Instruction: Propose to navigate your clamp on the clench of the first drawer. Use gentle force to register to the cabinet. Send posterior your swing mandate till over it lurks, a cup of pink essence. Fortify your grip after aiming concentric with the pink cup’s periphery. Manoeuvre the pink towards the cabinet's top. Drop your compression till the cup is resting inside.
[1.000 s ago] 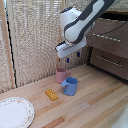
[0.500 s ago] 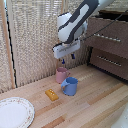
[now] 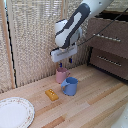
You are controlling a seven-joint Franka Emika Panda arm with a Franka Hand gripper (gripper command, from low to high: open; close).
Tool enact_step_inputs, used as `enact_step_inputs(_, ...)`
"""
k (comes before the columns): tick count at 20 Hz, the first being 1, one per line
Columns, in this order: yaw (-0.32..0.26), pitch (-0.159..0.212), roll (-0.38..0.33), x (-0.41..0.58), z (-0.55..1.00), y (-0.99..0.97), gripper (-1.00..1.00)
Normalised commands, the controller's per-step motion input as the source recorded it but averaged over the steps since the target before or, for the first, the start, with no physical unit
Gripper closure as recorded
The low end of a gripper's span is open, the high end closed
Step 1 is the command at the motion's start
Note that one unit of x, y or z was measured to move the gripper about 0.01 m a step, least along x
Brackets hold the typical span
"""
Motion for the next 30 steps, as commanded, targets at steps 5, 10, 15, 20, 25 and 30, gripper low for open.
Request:
enact_step_inputs(5,0.089,0.081,0.002,0.268,-0.22,-0.28,-1.0)
enact_step_inputs(10,0.203,0.004,0.0,0.214,-0.23,-0.31,-1.0)
enact_step_inputs(15,0.12,0.011,0.021,0.051,-0.32,-0.21,1.0)
enact_step_inputs(20,-0.053,-0.064,0.026,-0.158,-0.39,0.01,1.0)
enact_step_inputs(25,-0.087,-0.025,0.045,-0.16,-0.23,0.01,1.0)
enact_step_inputs(30,-0.005,0.064,0.082,-0.132,-0.18,0.05,1.0)
